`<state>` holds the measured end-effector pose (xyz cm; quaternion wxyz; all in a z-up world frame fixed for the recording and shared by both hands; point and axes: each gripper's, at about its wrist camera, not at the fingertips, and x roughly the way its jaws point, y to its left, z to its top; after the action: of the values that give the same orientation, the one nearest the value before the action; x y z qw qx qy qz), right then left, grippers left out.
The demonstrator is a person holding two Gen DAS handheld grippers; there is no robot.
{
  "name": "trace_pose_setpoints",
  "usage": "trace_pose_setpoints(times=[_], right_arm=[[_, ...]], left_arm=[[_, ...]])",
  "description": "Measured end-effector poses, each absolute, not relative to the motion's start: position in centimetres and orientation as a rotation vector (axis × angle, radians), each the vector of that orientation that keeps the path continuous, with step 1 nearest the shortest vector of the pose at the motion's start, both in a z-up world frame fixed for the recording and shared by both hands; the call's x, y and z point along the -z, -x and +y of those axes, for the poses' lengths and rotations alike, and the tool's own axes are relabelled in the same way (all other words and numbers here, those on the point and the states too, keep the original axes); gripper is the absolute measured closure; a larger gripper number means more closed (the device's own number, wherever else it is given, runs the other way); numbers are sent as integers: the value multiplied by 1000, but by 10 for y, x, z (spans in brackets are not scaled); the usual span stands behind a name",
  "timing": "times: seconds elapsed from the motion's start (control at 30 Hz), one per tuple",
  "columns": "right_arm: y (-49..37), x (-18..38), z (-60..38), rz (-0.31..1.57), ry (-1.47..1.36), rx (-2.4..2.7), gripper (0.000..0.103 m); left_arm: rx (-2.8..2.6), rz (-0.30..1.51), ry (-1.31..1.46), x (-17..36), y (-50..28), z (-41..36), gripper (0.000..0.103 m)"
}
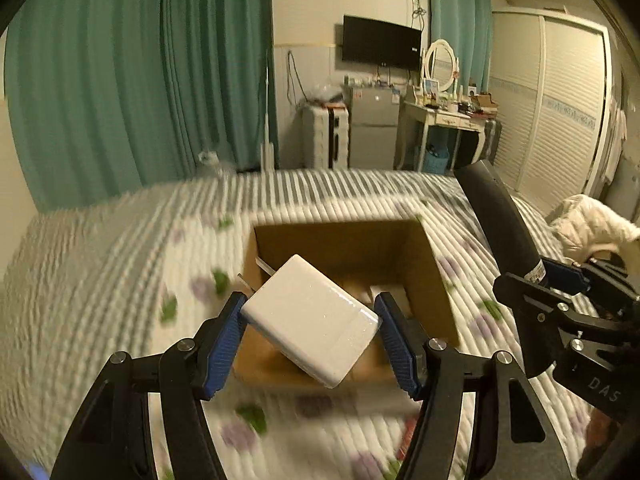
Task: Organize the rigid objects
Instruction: 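Lower the charger into the box with the left tool while the right drops the cylinder in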
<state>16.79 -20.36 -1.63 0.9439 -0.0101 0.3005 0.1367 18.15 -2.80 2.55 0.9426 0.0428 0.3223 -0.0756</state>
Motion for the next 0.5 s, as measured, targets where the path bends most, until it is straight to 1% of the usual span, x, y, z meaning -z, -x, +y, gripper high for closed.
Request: trace_pose_setpoints(times=[0.17, 0.33, 0.5], right_arm=[[-225, 11, -197, 619, 11, -302, 62], [-272, 38, -191, 668, 17, -309, 62], [-295, 71, -195, 714, 12, -333, 62]], left_arm=[[182, 643, -143, -26, -241, -40, 37], [159, 746, -126, 21, -295, -43, 37], [181, 788, -141, 64, -306, -50, 37]])
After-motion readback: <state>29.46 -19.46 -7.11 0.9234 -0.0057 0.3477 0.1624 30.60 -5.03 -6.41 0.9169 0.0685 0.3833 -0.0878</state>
